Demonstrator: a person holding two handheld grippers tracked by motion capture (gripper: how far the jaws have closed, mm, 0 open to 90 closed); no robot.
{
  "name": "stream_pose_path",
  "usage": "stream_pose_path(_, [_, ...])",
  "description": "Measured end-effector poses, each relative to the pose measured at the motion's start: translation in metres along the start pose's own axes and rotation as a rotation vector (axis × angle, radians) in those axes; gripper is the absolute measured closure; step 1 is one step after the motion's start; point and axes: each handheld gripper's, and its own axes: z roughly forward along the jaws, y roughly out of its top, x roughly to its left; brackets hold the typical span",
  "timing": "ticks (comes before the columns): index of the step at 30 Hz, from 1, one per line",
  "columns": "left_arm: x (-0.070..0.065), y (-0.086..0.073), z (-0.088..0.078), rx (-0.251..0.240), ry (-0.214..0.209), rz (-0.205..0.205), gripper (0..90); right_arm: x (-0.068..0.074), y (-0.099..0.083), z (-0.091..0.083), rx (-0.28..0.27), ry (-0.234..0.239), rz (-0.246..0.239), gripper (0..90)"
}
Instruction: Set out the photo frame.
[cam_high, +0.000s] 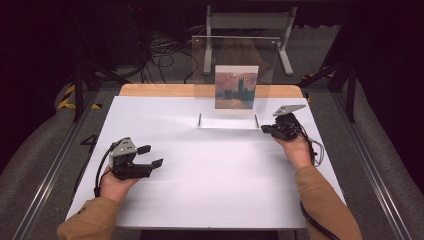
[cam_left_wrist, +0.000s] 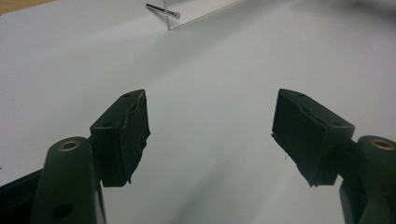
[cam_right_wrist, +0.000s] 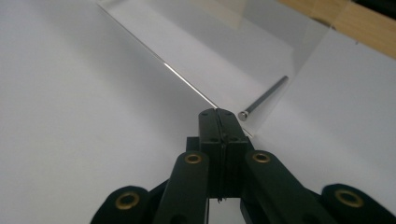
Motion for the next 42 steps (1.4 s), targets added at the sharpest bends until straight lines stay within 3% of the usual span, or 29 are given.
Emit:
stream_pose_path(1, [0.000, 0.000, 0.000, 0.000, 0.000, 0.000, 26.9, 0.000, 0.000, 0.000, 0.000, 0.000, 0.000, 89.4])
stream_pose_path(4, [-0.002, 0.002, -0.002, 0.001, -0.009, 0.018, 25.8, 0.006, 0.000, -0.024, -0.052, 0.014, -0.038, 83.0])
stream_pose_path(6, [-0.003, 0.003, -0.004, -0.009, -0.017, 0.005, 25.4, 0.008, -0.002, -0.037, -0.073, 0.013, -0.048, 80.8])
stream_pose_path(10, [-0.001, 0.003, -0.007, -0.014, -0.019, 0.006, 24.7, 0.013, -0.009, -0.061, -0.124, 0.029, -0.048, 69.6])
stream_pose_path(11, [-0.002, 0.002, -0.007, -0.018, -0.024, -0.014, 24.5, 0.014, -0.011, -0.066, -0.134, 0.029, -0.049, 66.4])
stream_pose_path(14, [-0.001, 0.002, -0.008, -0.023, -0.025, -0.005, 23.8, 0.018, -0.017, -0.083, -0.170, 0.044, -0.042, 54.9])
stream_pose_path(15, [-0.001, 0.002, -0.008, -0.023, -0.025, -0.005, 23.5, 0.018, -0.017, -0.083, -0.170, 0.044, -0.042, 54.9])
stream_pose_path(16, [-0.002, 0.002, -0.009, -0.023, -0.028, -0.011, 23.1, 0.021, -0.022, -0.091, -0.204, 0.050, -0.040, 43.7])
stream_pose_path(17, [-0.001, 0.002, -0.009, -0.026, -0.025, -0.003, 23.1, 0.021, -0.022, -0.091, -0.204, 0.050, -0.040, 43.7])
stream_pose_path(21, [-0.001, 0.001, -0.011, -0.040, -0.042, -0.014, 21.8, 0.024, -0.031, -0.104, -0.276, 0.048, -0.025, 17.8])
stream_pose_path(24, [-0.001, -0.001, -0.013, -0.052, -0.044, -0.022, 21.1, 0.026, -0.038, -0.113, -0.321, 0.033, -0.023, 7.7])
stream_pose_path(28, [0.000, -0.003, -0.015, -0.075, -0.055, -0.029, 20.4, 0.025, -0.046, -0.122, -0.368, 0.035, -0.008, 1.4])
stream_pose_path(31, [0.001, -0.005, -0.018, -0.101, -0.049, -0.008, 19.1, 0.025, -0.055, -0.128, -0.395, 0.030, 0.011, 0.0])
stream_pose_path(38, [0.004, -0.008, -0.022, -0.162, -0.066, -0.024, 18.4, 0.026, -0.071, -0.133, -0.415, 0.011, 0.024, 0.0])
stream_pose_path(39, [0.005, -0.009, -0.023, -0.164, -0.063, -0.012, 18.4, 0.027, -0.075, -0.133, -0.419, 0.010, 0.032, 0.0])
stream_pose_path(42, [0.006, -0.011, -0.025, -0.195, -0.074, -0.009, 17.9, 0.028, -0.084, -0.130, -0.395, 0.001, 0.031, 0.0])
